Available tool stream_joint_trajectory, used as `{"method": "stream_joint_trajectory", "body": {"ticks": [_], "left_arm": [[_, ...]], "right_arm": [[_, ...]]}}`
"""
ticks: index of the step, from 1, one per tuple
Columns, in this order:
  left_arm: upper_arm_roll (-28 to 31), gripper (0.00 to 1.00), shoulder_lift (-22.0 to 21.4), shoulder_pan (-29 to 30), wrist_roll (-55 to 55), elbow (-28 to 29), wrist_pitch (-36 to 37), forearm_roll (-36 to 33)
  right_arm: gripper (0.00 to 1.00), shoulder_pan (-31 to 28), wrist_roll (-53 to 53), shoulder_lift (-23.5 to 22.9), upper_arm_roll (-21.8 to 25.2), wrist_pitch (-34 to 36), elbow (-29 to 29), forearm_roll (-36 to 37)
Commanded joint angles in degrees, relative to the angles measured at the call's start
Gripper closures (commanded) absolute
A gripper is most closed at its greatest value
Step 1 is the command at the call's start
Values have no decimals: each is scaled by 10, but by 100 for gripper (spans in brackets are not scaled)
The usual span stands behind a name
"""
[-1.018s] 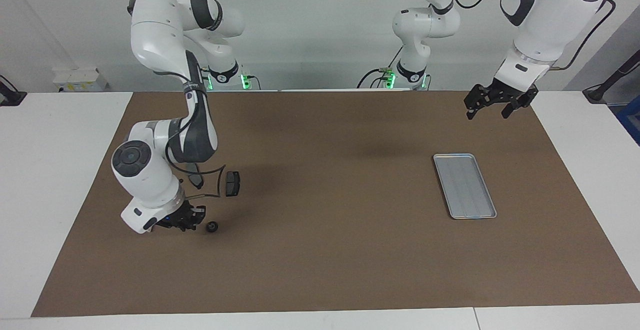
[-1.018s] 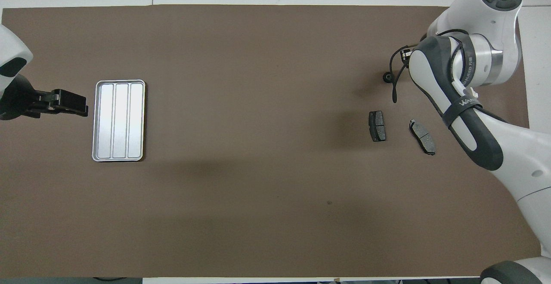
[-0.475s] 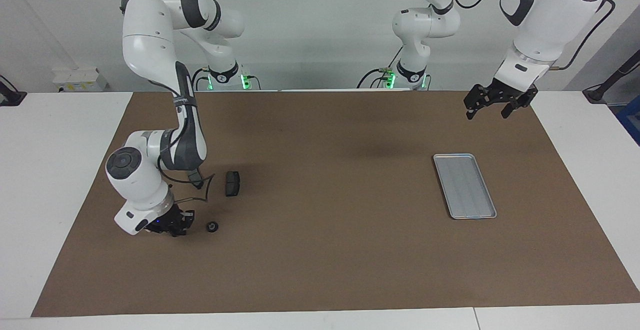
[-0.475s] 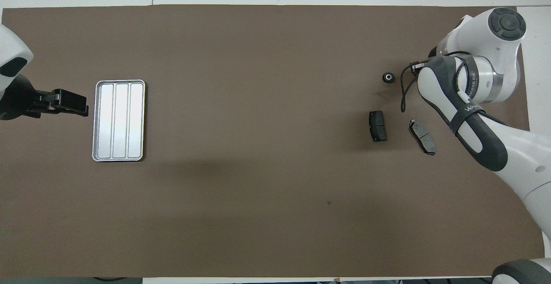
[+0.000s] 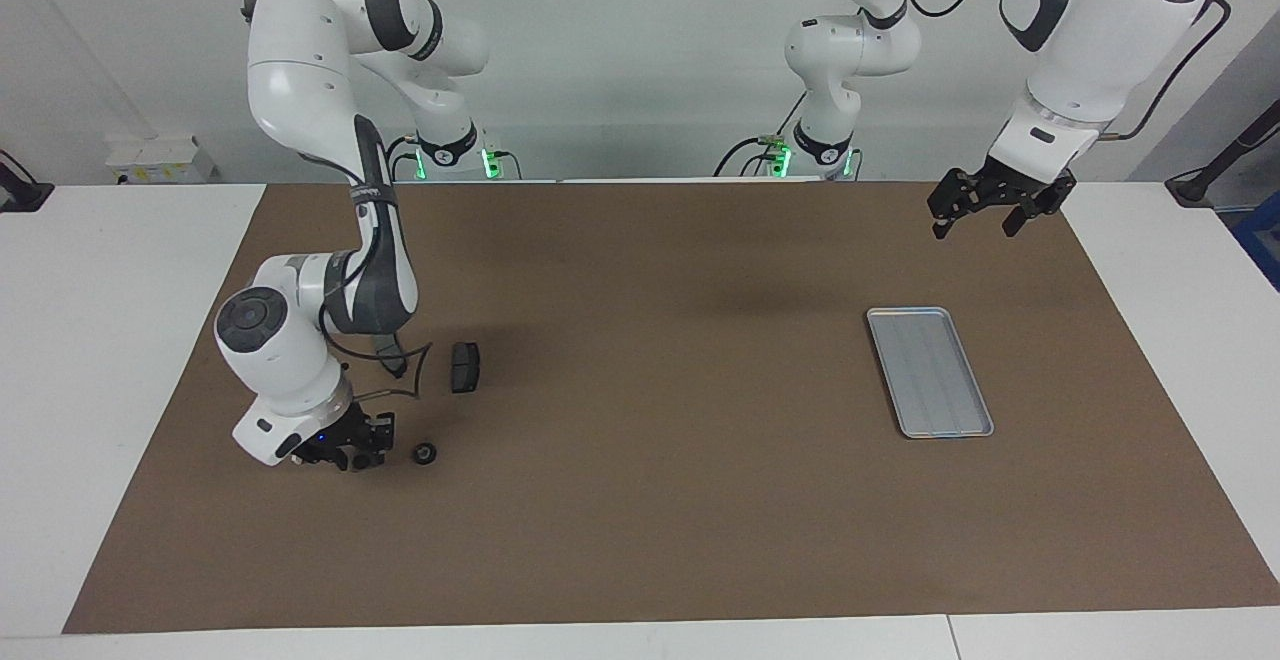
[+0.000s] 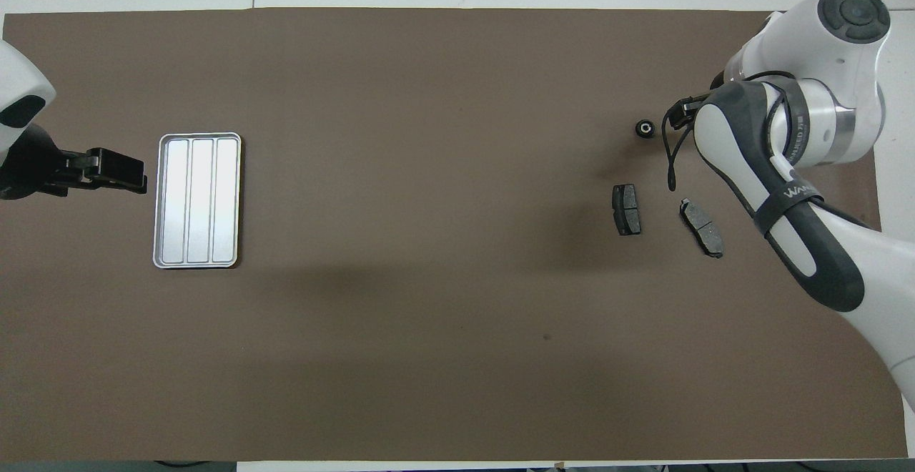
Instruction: Place bearing gear from tray to pile
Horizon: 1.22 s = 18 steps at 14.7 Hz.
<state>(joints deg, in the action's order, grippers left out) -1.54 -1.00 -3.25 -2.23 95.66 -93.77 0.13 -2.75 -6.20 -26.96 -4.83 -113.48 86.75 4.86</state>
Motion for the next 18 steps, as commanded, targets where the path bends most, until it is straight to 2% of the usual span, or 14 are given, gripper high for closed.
{"method": "stream_joint_trajectory", "body": {"ticks": [1, 4, 7, 16, 18], "left_arm": [[0, 0, -10, 1, -7, 4, 3, 1], [0, 0, -10, 1, -7, 4, 3, 1], [0, 0, -10, 1, -7, 4, 3, 1], [0, 0, -10, 1, -7, 4, 4, 1], [0, 0, -10, 1, -7, 4, 4, 1]], "right_arm": [[0, -2, 12, 97, -7, 78, 17, 8], [0, 4, 11, 174, -8, 135, 17, 6], [0, 18, 10, 220, -9, 166, 17, -1], [0, 23, 6, 294, -7, 266, 18, -5], [0, 12, 6, 299, -4, 273, 22, -34]]}}
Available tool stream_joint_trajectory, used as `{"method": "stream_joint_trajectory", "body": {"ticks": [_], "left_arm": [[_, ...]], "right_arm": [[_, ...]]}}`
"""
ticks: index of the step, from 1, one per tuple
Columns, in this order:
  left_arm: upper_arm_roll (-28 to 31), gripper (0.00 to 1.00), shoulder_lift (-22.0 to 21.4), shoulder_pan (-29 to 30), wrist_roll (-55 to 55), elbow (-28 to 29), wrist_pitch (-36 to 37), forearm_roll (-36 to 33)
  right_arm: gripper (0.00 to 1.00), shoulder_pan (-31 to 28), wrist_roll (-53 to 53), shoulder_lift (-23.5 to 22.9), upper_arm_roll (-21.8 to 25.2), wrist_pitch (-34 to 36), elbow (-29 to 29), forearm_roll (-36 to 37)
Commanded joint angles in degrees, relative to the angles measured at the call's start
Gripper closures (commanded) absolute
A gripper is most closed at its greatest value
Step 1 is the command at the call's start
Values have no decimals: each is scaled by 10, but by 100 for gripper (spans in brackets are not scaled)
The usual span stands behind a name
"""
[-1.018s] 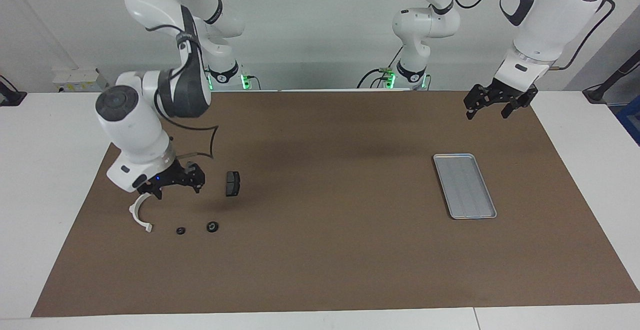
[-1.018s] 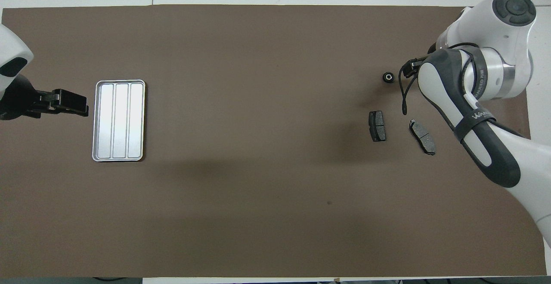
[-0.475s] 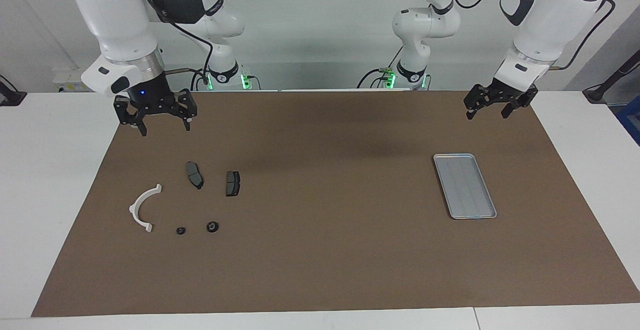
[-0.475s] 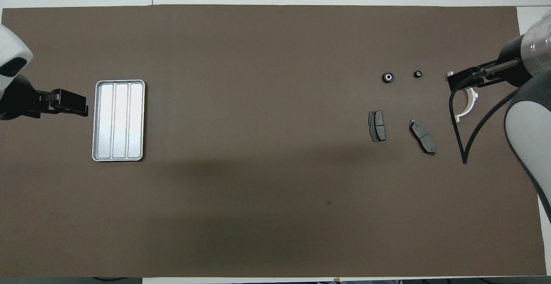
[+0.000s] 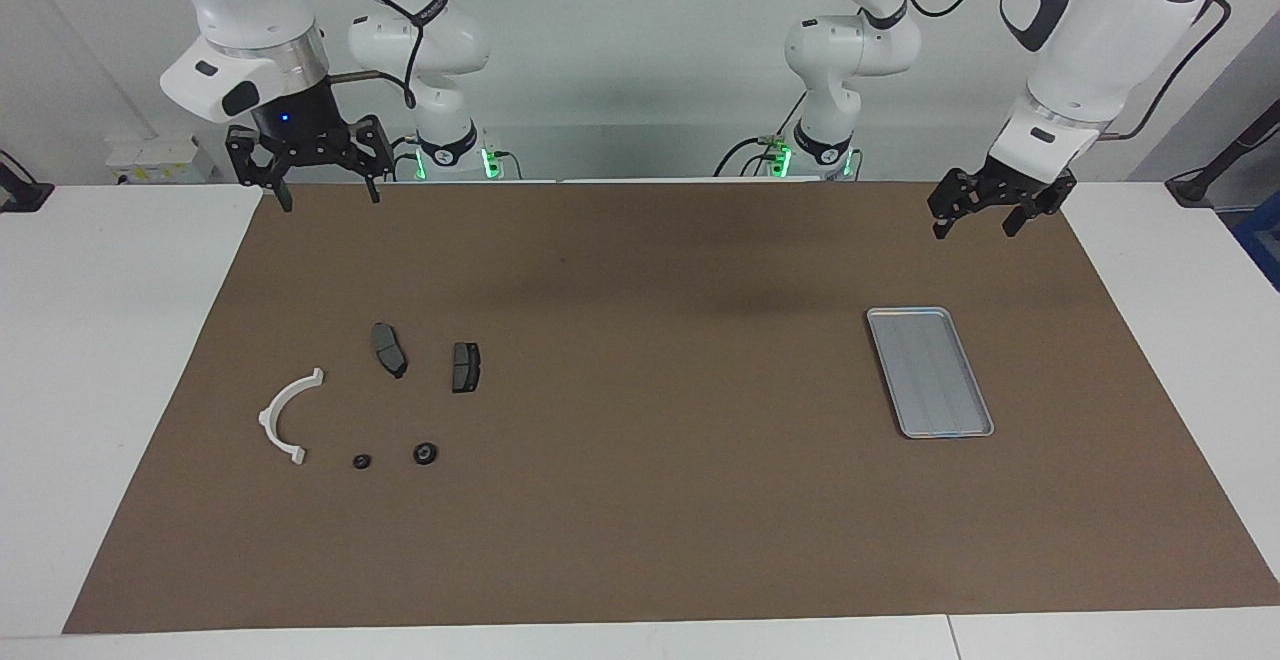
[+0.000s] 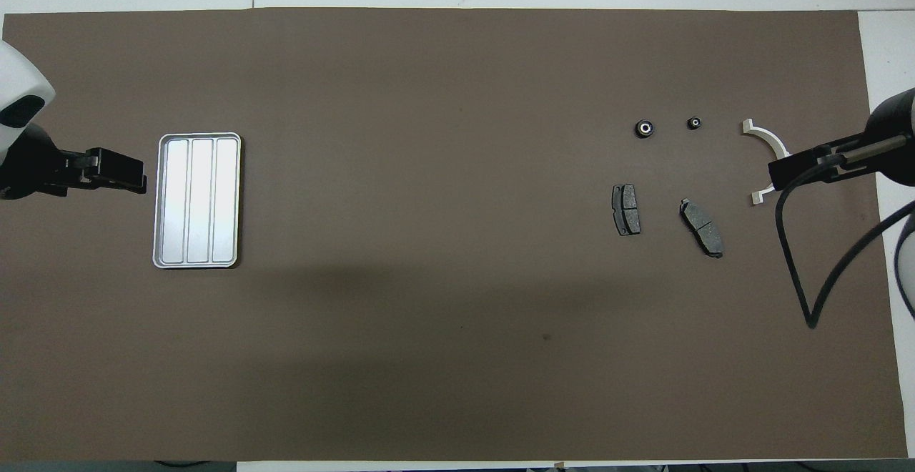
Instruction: Place bearing gear from tray to pile
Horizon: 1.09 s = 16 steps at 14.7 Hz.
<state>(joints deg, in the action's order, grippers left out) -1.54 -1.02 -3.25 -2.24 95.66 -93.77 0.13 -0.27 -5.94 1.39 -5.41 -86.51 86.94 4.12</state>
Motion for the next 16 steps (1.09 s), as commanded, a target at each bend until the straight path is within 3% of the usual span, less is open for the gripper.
{"method": "stream_joint_trajectory", "body": {"ticks": [1, 6, 16], "left_arm": [[0, 0, -10, 1, -7, 4, 3, 1], [0, 0, -10, 1, -7, 4, 4, 1], [0, 0, -10, 1, -7, 4, 3, 1]], "right_arm": [[0, -17, 3, 16, 4, 3, 23, -35], [0, 42, -10, 17, 83, -2, 25, -38], [0, 48, 41, 15, 88, -15, 55, -37]]}}
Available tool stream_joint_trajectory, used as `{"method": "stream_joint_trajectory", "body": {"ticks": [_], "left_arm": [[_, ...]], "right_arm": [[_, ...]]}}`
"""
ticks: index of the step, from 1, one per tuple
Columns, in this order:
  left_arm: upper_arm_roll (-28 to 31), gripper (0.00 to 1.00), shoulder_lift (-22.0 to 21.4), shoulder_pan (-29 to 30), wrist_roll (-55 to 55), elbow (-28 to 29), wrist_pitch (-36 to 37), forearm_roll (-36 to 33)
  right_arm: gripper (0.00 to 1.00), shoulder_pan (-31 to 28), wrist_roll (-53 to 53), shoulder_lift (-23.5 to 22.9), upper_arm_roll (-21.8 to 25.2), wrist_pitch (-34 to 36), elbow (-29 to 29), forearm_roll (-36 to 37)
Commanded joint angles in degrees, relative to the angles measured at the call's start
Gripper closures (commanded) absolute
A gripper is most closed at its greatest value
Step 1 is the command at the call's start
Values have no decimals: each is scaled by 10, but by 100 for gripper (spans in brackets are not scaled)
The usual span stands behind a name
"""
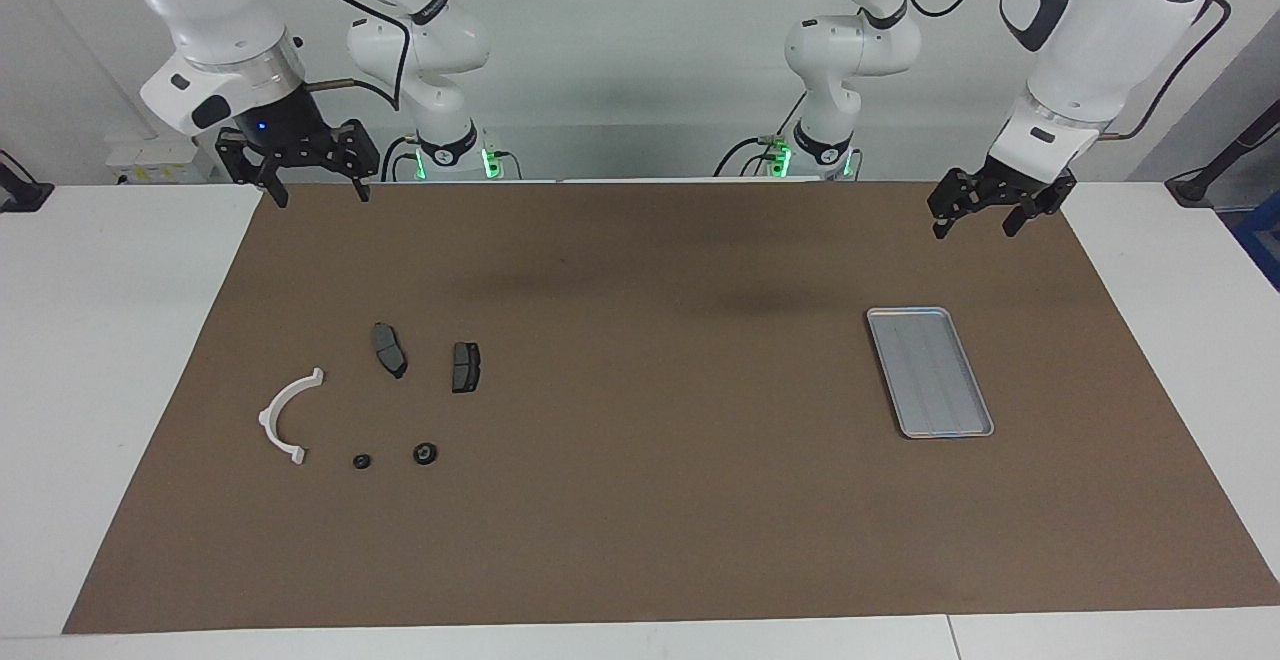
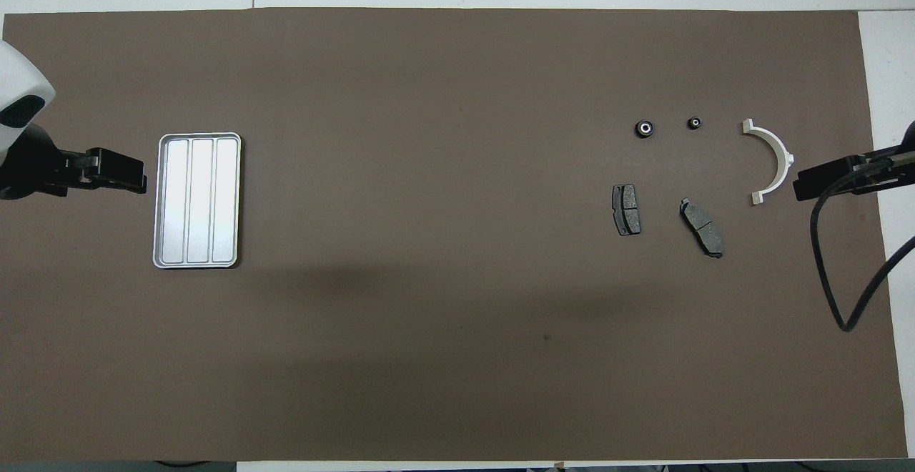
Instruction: Place bearing gear from tray to pile
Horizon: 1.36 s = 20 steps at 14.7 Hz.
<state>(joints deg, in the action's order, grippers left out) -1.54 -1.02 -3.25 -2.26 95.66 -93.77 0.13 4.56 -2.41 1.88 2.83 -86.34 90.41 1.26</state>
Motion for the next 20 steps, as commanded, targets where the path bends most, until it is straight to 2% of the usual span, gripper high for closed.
{"method": "stream_joint_trajectory", "body": {"ticks": [1, 7, 11, 20], "left_arm": [[0, 0, -10, 1, -6, 4, 4, 1], [0, 0, -10, 1, -6, 4, 3, 1], [0, 0, -10, 1, -6, 4, 4, 1], [0, 0, -10, 1, -6, 4, 3, 1]], "right_arm": [[0, 0, 7, 10, 5, -17, 20, -8], [0, -5, 6, 10, 3, -11, 17, -8], [0, -37, 6, 10, -26, -10, 17, -9], [0, -32, 7, 10, -26, -11, 16, -10]]}}
